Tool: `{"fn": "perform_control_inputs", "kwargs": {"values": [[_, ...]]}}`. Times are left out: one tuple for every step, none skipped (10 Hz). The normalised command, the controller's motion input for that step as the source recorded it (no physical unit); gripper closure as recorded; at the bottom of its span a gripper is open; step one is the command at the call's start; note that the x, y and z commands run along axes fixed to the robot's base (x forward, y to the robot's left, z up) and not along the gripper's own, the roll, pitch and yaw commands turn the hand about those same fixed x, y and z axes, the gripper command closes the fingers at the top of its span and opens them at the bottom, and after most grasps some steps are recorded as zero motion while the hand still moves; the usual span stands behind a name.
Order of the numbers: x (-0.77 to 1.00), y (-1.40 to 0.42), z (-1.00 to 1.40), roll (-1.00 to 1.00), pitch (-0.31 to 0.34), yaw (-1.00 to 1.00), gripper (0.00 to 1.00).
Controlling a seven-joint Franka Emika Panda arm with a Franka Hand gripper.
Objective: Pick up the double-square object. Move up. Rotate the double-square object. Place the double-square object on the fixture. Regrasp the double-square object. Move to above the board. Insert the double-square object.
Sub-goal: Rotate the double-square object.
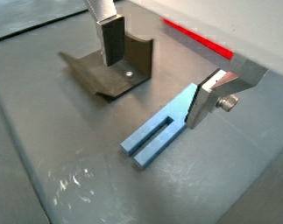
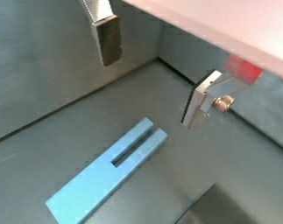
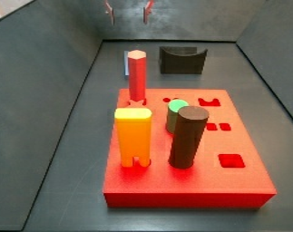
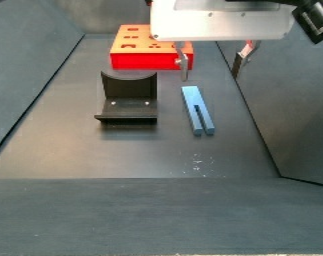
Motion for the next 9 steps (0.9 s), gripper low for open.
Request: {"fn": "perform_control_inputs", "kwargs": {"values": [[0.02,0.00,-0.24,0.00,0.000,1.00,0.00],[0.04,0.01,-0.17,0.00,-0.002,1.00,0.00],[0.03,0.01,-0.08,0.00,-0.001,1.00,0.00],[0.03,0.01,-0.06,0.00,-0.002,1.00,0.00],[0.03,0.01,-0.06,0.00,-0.002,1.00,0.00],[0.03,0.01,-0.05,0.00,-0.002,1.00,0.00],[0.03,0.01,-0.05,0.00,-0.002,1.00,0.00],[0.04,0.01,-0.04,0.00,-0.003,1.00,0.00],[0.04,0.01,-0.04,0.00,-0.003,1.00,0.00]]}}
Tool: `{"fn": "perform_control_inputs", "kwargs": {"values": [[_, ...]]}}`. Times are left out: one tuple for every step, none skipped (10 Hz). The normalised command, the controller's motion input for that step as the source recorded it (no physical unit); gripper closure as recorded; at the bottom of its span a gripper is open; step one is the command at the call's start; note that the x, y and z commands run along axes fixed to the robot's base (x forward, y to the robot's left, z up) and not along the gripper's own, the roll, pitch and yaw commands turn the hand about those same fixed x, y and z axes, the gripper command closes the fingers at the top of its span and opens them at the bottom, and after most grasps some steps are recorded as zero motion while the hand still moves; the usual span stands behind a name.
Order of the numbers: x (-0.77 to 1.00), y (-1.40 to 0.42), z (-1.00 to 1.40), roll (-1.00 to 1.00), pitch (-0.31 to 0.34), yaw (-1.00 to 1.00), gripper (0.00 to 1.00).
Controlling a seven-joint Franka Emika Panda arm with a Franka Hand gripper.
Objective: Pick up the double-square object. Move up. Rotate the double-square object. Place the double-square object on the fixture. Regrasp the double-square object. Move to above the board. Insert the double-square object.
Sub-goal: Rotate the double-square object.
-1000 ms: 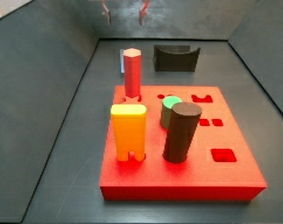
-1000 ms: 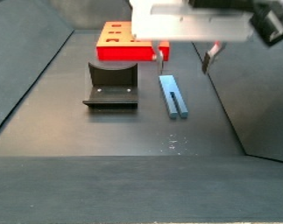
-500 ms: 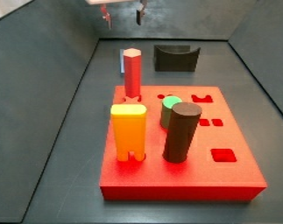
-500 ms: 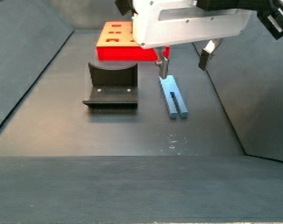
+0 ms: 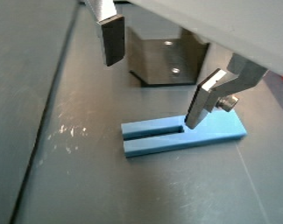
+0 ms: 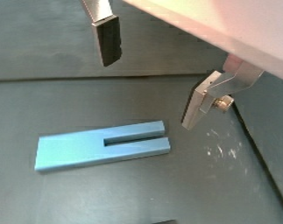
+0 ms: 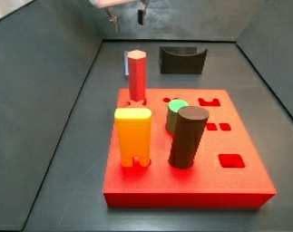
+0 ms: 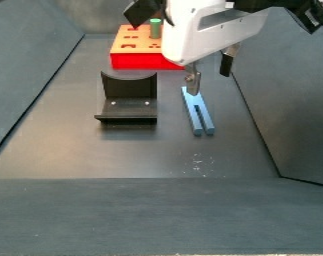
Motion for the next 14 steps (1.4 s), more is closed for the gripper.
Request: {"fn": "perform_control_inputs", "kwargs": {"values": [[0.04,0.01,-0.04,0.00,-0.003,1.00,0.00],[0.04,0.01,-0.04,0.00,-0.003,1.00,0.00],[0.03,0.01,-0.04,0.00,-0.003,1.00,0.00],[0.03,0.01,-0.03,0.00,-0.004,1.00,0.00],[0.03,0.01,-0.03,0.00,-0.004,1.00,0.00],[0.03,0.01,-0.03,0.00,-0.004,1.00,0.00],[0.03,0.01,-0.03,0.00,-0.004,1.00,0.00],[0.03,0.00,-0.03,0.00,-0.004,1.00,0.00],[0.03,0.00,-0.03,0.00,-0.004,1.00,0.00],[0.03,0.00,-0.03,0.00,-0.004,1.00,0.00],[0.03,0.00,-0.03,0.00,-0.005,1.00,0.00],[0.03,0.00,-0.03,0.00,-0.005,1.00,0.00],[0.03,0.00,-0.03,0.00,-0.005,1.00,0.00],[0.03,0.00,-0.03,0.00,-0.005,1.00,0.00]]}}
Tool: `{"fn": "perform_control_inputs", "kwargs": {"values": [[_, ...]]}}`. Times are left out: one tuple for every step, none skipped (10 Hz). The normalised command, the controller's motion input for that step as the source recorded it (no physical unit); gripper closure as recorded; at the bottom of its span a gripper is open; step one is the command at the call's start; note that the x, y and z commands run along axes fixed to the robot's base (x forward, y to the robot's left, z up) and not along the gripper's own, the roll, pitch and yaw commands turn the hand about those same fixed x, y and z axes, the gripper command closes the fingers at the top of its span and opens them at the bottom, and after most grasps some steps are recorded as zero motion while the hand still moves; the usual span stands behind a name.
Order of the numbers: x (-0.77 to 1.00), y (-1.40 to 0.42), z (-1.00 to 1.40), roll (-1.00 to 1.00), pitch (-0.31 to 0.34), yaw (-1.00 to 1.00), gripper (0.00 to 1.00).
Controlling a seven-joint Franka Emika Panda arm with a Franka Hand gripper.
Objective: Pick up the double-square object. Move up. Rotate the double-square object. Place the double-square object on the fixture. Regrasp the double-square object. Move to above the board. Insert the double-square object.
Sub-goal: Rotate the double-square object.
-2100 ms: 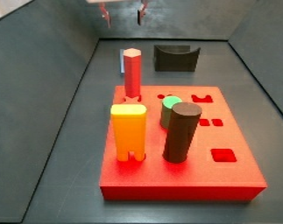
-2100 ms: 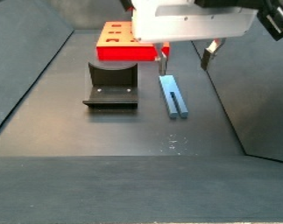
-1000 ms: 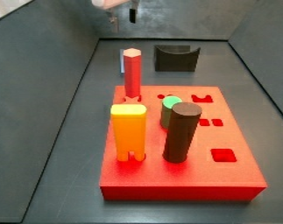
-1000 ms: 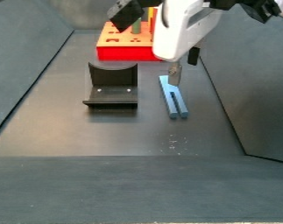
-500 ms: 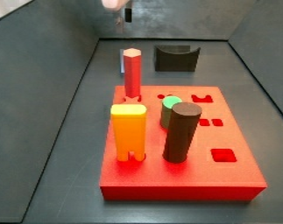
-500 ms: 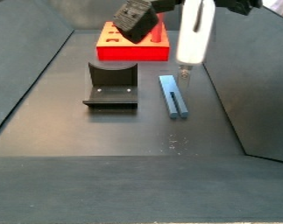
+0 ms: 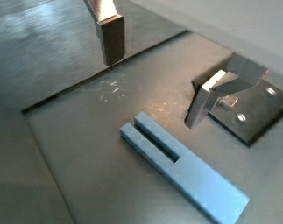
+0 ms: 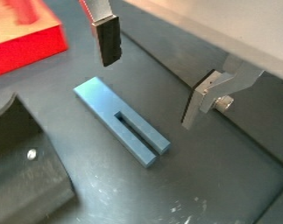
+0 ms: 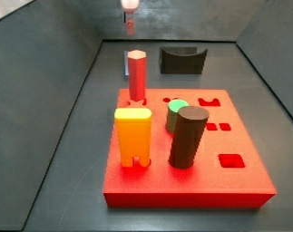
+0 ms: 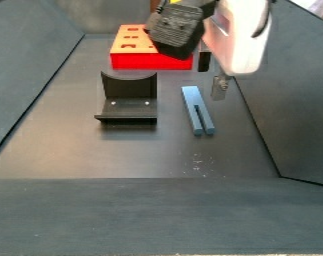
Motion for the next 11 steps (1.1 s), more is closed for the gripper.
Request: {"fn": "perform_control_inputs", "kwargs": {"values": [[0.03,0.00,-0.03,0.00,-0.005,1.00,0.00],[0.03,0.00,-0.03,0.00,-0.006,1.00,0.00],[0.03,0.00,-0.03,0.00,-0.006,1.00,0.00],[0.03,0.00,-0.03,0.00,-0.006,1.00,0.00],[0.03,0.00,-0.03,0.00,-0.007,1.00,0.00],[0.03,0.00,-0.03,0.01,-0.007,1.00,0.00],[0.03,0.00,-0.03,0.01,-0.008,1.00,0.00],[0.03,0.00,-0.03,0.01,-0.009,1.00,0.00],[0.03,0.00,-0.03,0.01,-0.009,1.00,0.00],[0.03,0.00,-0.03,0.01,-0.010,1.00,0.00],[0.03,0.00,-0.03,0.01,-0.011,1.00,0.00]]}}
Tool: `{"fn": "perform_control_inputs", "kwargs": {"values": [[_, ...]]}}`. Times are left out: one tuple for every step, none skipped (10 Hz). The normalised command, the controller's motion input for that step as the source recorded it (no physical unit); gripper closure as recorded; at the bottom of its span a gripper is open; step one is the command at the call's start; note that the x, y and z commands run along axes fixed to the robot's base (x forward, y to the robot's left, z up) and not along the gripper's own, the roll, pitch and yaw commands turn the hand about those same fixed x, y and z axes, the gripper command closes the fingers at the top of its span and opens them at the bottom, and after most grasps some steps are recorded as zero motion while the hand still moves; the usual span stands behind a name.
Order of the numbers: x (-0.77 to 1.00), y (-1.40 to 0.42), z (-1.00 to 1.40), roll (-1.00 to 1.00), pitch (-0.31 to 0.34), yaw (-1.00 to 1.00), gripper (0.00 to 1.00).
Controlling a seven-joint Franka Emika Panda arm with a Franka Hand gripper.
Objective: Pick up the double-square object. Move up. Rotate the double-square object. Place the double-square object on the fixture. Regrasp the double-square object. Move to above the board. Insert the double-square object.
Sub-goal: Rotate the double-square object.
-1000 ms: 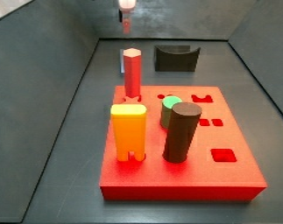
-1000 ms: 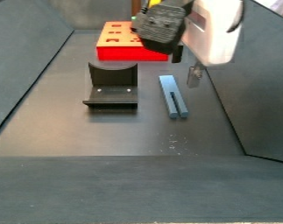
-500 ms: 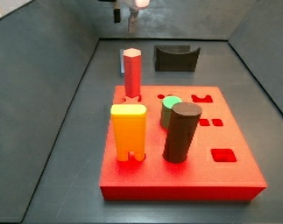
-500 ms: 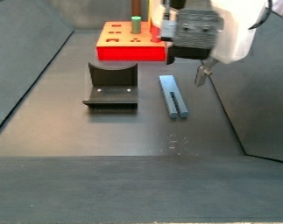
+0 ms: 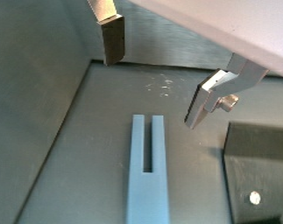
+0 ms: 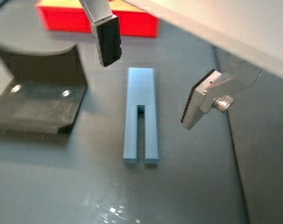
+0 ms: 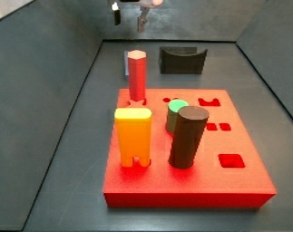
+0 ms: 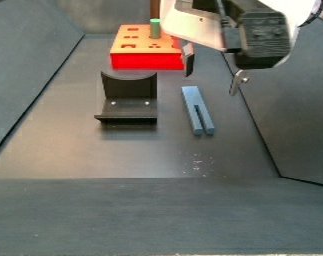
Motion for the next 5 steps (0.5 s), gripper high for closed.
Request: {"fn": "perform_control_inputs", "kwargs": {"values": [[0.03,0.00,-0.03,0.01,-0.012,1.00,0.00],[0.03,0.00,-0.03,0.01,-0.014,1.00,0.00],[0.03,0.00,-0.03,0.01,-0.016,1.00,0.00],[0.03,0.00,-0.03,0.01,-0.018,1.00,0.00],[0.03,0.00,-0.03,0.02,-0.022,1.00,0.00]]}}
